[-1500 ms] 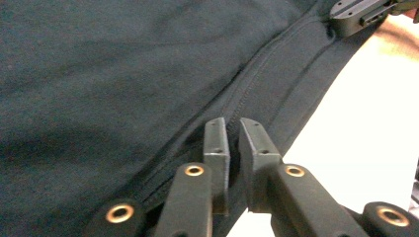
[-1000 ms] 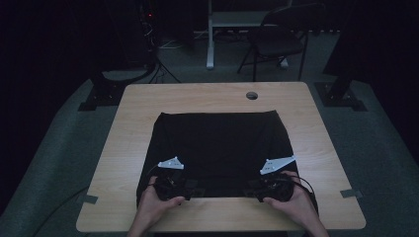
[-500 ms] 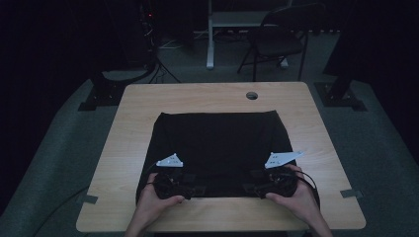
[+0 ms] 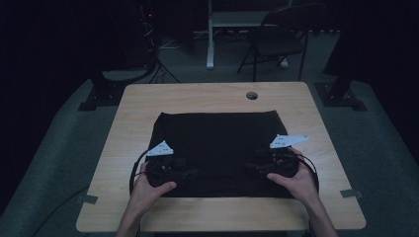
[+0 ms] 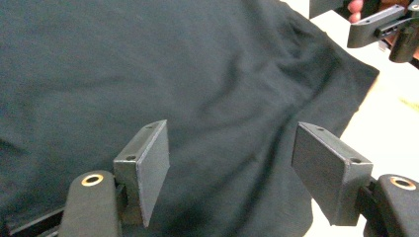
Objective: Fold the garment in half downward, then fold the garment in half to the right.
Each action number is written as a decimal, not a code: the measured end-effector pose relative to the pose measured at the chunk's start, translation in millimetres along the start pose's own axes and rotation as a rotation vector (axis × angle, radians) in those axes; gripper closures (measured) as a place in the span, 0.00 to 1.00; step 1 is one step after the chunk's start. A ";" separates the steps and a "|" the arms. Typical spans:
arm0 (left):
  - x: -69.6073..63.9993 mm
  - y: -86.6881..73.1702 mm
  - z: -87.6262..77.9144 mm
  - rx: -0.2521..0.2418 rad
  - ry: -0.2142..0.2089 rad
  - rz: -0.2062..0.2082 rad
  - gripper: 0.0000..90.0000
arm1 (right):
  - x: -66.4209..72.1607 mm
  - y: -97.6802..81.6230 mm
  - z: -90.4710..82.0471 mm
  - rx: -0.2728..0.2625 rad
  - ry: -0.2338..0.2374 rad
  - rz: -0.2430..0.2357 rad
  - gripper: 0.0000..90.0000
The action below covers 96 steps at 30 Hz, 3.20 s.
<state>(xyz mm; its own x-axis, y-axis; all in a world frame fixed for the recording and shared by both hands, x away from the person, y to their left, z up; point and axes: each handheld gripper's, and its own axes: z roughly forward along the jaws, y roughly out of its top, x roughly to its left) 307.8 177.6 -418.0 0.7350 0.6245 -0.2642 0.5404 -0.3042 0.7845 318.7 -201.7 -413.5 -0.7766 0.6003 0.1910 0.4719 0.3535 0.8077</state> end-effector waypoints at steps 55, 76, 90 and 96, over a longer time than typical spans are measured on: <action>127.0 -23.0 -46.5 -0.066 0.260 -0.293 0.26 | -69.1 -17.8 1.4 -0.064 -0.213 0.094 0.22; 126.4 -19.9 -31.9 -0.042 0.179 -0.318 0.26 | -66.8 -17.9 2.0 -0.064 -0.219 0.086 0.22; 119.5 -8.0 -10.9 -0.036 0.108 -0.336 0.25 | -66.4 -18.3 2.9 -0.057 -0.222 0.084 0.22; 121.6 -6.7 -8.6 -0.047 0.072 -0.380 0.24 | -66.1 -18.4 3.6 -0.053 -0.223 0.080 0.22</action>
<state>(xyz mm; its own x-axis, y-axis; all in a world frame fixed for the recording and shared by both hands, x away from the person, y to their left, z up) 390.0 261.8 -450.6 0.4543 0.7359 -0.5021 0.7482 -0.0092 0.6634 362.9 -245.3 -443.0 -0.6232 0.7708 0.1323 0.5012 0.2638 0.8241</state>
